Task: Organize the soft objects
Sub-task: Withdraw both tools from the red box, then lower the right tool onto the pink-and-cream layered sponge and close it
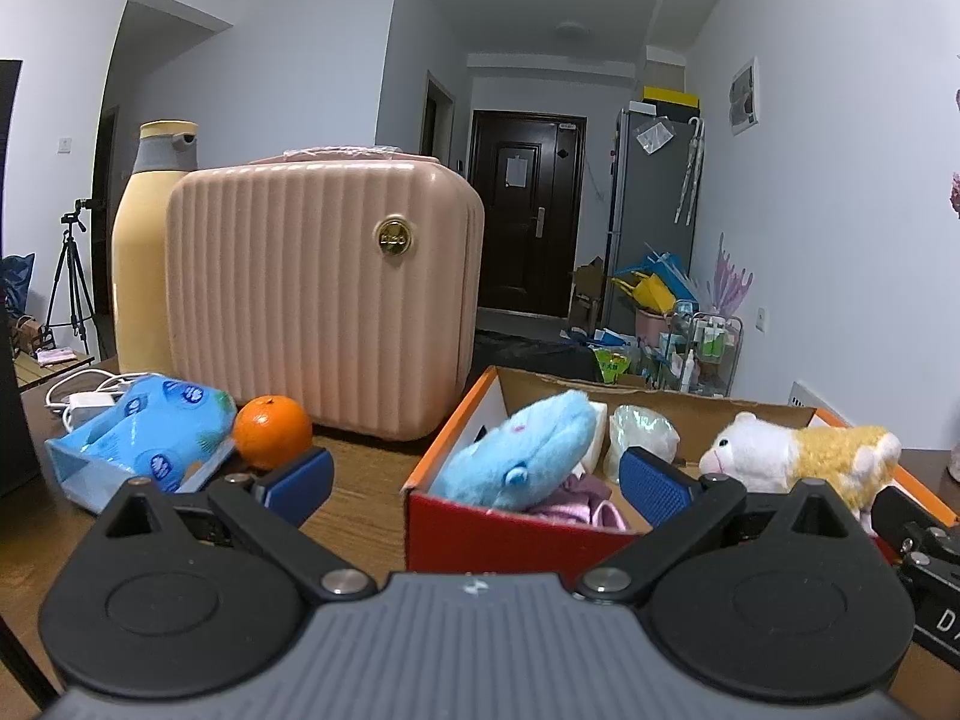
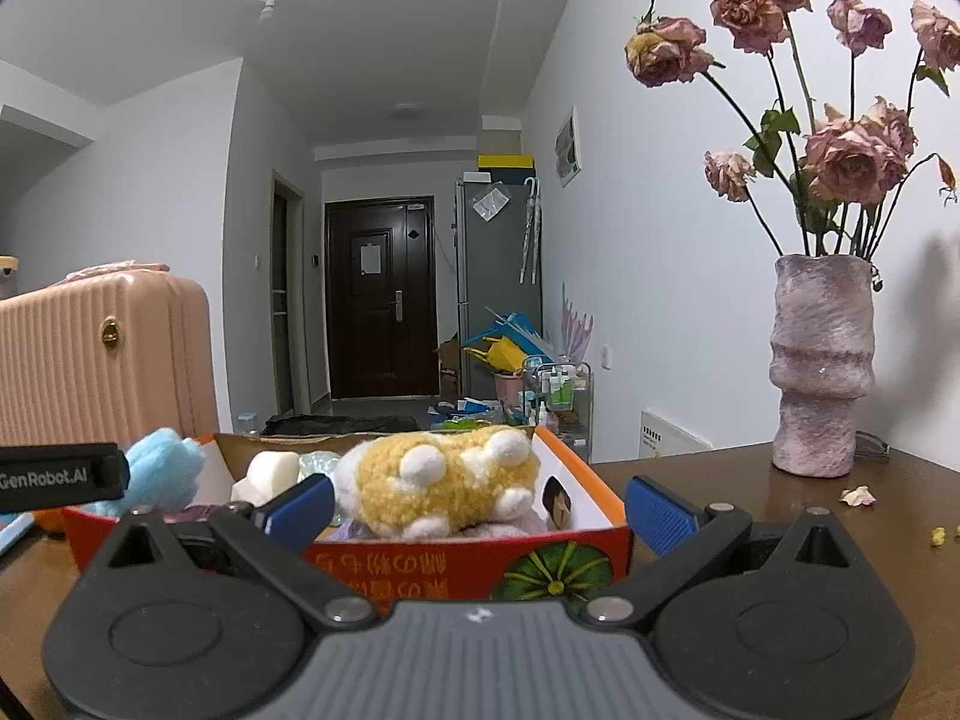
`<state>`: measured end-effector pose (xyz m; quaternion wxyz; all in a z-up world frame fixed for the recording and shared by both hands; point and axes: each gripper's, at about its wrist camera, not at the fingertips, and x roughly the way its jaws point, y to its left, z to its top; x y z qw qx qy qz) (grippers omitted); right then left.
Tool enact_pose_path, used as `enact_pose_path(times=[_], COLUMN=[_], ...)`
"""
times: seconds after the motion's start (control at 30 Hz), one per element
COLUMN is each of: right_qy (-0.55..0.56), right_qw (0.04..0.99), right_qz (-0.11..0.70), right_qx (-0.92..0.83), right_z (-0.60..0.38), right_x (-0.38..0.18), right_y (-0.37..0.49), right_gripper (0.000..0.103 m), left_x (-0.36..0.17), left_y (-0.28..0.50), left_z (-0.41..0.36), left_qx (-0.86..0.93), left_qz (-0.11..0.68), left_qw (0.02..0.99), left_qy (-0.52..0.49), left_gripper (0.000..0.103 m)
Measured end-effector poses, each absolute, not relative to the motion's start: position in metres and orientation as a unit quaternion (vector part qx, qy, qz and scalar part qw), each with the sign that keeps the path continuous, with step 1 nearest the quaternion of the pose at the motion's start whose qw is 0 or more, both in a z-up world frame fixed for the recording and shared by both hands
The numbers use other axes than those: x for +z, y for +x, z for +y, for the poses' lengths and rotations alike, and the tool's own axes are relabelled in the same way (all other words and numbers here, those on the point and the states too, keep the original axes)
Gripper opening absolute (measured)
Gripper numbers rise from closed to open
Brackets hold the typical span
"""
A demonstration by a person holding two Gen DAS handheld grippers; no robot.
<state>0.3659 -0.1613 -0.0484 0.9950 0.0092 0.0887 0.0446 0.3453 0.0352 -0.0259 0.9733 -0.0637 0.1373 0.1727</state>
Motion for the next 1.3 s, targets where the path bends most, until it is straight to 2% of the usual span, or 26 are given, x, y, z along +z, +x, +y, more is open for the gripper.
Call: enact_pose_path(times=[0.97, 1.3], right_qy=[-0.042, -0.037], right_qw=[0.994, 0.988], right_qz=[0.095, 0.143], right_qx=[0.040, 0.040], right_z=[-0.218, -0.257], right_x=[-0.049, -0.053], right_y=[0.257, 0.247], right_gripper=[0.103, 0.103], left_x=[-0.036, -0.040], left_y=[0.237, 0.214], left_z=[0.006, -0.005], left_qx=[0.135, 0.124], left_qz=[0.183, 0.202], left_qw=[0.973, 0.971], left_qy=[-0.040, -0.034], left_gripper=[0.103, 0.103])
